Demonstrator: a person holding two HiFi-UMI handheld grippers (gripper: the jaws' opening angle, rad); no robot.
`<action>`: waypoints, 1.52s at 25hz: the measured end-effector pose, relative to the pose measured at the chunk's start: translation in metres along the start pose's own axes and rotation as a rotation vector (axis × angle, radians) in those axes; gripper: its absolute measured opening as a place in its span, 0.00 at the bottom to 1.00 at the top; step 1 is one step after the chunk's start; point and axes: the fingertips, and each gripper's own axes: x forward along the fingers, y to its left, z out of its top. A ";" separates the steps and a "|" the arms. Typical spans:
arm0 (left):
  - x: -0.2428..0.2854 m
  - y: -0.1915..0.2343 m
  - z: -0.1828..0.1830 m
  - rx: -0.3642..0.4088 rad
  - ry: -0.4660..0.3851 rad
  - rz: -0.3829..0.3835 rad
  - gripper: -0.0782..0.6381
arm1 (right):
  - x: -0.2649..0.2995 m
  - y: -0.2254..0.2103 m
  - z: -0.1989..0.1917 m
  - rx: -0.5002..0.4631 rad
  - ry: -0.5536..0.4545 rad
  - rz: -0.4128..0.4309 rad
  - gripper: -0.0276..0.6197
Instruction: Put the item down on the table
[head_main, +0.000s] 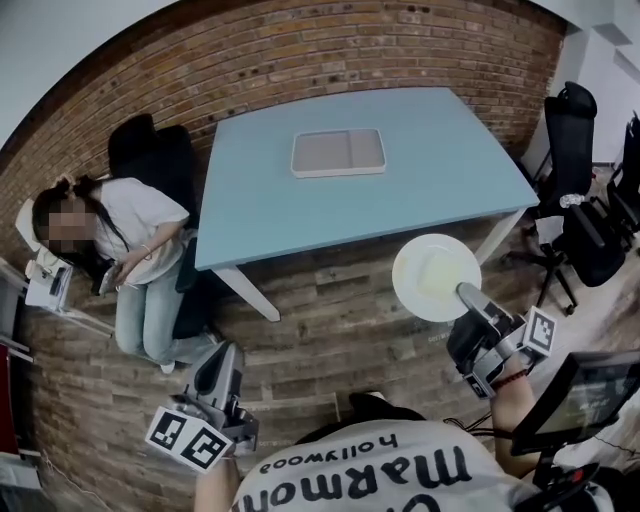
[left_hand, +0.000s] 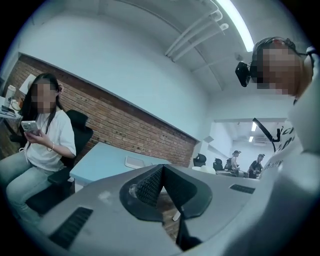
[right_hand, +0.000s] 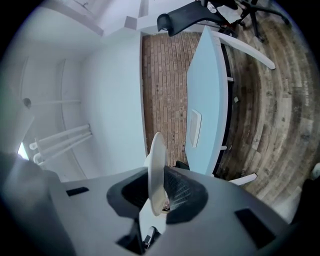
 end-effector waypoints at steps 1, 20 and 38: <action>-0.001 0.000 0.001 0.002 -0.003 0.002 0.12 | 0.001 -0.001 0.000 0.000 0.003 -0.002 0.14; 0.079 0.006 -0.009 0.008 0.002 0.063 0.12 | 0.038 -0.043 0.076 0.031 0.047 -0.023 0.14; 0.211 0.077 0.018 -0.026 0.046 -0.037 0.12 | 0.124 -0.060 0.134 0.019 -0.037 -0.075 0.14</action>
